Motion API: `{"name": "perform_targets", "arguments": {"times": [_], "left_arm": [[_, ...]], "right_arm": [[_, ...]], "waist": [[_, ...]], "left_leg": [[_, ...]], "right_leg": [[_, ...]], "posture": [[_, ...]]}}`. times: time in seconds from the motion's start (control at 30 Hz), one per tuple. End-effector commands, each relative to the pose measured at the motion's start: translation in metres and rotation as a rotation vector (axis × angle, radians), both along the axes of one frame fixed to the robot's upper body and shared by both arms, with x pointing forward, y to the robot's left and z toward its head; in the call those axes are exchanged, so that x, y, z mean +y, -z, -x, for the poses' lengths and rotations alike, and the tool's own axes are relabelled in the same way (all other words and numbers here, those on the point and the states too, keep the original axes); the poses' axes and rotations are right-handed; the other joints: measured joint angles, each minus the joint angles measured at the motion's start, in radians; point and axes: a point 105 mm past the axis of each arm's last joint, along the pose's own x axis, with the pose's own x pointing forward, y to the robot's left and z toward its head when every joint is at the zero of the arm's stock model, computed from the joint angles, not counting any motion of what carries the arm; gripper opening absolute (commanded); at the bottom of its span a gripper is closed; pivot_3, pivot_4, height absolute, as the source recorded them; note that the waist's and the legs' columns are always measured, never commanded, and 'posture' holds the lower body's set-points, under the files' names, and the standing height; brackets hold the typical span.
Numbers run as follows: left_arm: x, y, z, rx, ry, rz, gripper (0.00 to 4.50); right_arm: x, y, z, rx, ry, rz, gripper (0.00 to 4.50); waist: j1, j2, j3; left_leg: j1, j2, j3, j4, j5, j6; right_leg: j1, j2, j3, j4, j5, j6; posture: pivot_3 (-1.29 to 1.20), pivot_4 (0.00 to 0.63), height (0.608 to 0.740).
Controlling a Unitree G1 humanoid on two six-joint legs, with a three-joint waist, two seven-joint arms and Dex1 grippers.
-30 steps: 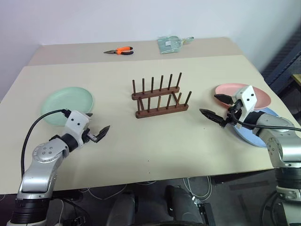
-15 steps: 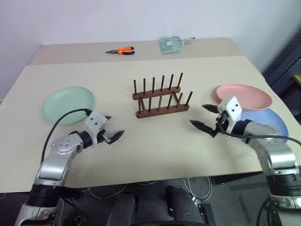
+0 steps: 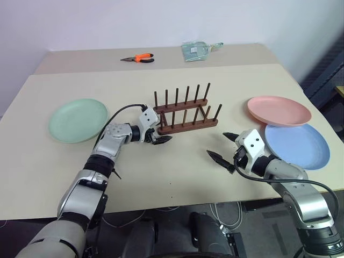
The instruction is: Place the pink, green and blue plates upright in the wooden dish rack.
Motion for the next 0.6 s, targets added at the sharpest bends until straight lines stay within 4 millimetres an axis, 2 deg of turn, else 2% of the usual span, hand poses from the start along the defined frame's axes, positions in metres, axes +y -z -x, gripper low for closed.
{"name": "perform_targets", "arguments": {"times": [0.03, 0.1, 0.13, 0.27, 0.5, 0.53, 0.6], "left_arm": [[-0.003, 0.003, 0.004, -0.024, 0.054, -0.045, 1.95], [-0.005, 0.002, 0.011, -0.043, 0.116, -0.057, 0.96], [-0.007, 0.001, 0.017, -0.052, 0.170, -0.066, 0.78], [-0.011, 0.000, 0.039, -0.065, 0.339, -0.119, 0.78], [-0.011, -0.001, 0.042, -0.033, 0.358, -0.108, 0.78], [-0.009, 0.000, 0.041, -0.025, 0.342, -0.109, 1.81], [-0.004, 0.002, 0.035, -0.031, 0.294, -0.122, 2.66]], "right_arm": [[-0.011, -0.015, 0.004, -0.051, 0.024, 0.026, 4.50], [-0.017, -0.014, 0.007, -0.031, 0.024, 0.041, 4.50], [-0.022, -0.012, 0.011, -0.009, 0.014, 0.058, 4.50], [-0.035, -0.007, 0.026, 0.088, -0.034, 0.098, 4.50], [-0.042, -0.005, 0.031, 0.115, -0.033, 0.122, 4.50], [-0.041, -0.006, 0.030, 0.112, -0.032, 0.119, 4.50], [-0.039, -0.008, 0.029, 0.108, -0.038, 0.115, 4.50]], "waist": [[0.001, 0.000, 0.000], [-0.001, 0.000, 0.000], [-0.002, 0.000, 0.000], [-0.002, 0.000, 0.000], [-0.001, 0.000, 0.000], [-0.002, 0.000, 0.000], [-0.001, 0.000, 0.000]], "left_leg": [[0.000, 0.000, 0.000, 0.000, 0.000, 0.000], [0.000, 0.000, 0.000, 0.000, 0.000, 0.000], [0.000, 0.000, 0.000, 0.000, 0.000, 0.000], [0.000, 0.000, 0.000, -0.001, 0.000, 0.001], [0.000, 0.000, 0.000, 0.000, -0.001, 0.001], [0.000, 0.000, 0.000, 0.000, -0.001, 0.001], [0.000, 0.000, 0.000, 0.000, -0.001, 0.001]], "right_leg": [[0.000, 0.000, 0.000, 0.000, 0.000, 0.000], [0.000, 0.000, 0.000, 0.000, 0.000, 0.000], [0.000, 0.000, 0.000, 0.000, 0.000, 0.000], [0.000, 0.000, 0.000, 0.000, 0.001, -0.002], [0.000, 0.000, 0.000, 0.000, -0.001, 0.000], [0.000, 0.000, 0.000, 0.000, -0.001, 0.001], [0.000, 0.000, 0.000, 0.000, -0.001, 0.001]], "posture": [[0.00, 0.150, 0.740], [0.00, 0.150, 0.740], [0.00, 0.150, 0.740], [0.00, 0.150, 0.740], [0.00, 0.150, 0.740], [0.00, 0.150, 0.740], [0.00, 0.150, 0.740]]}}
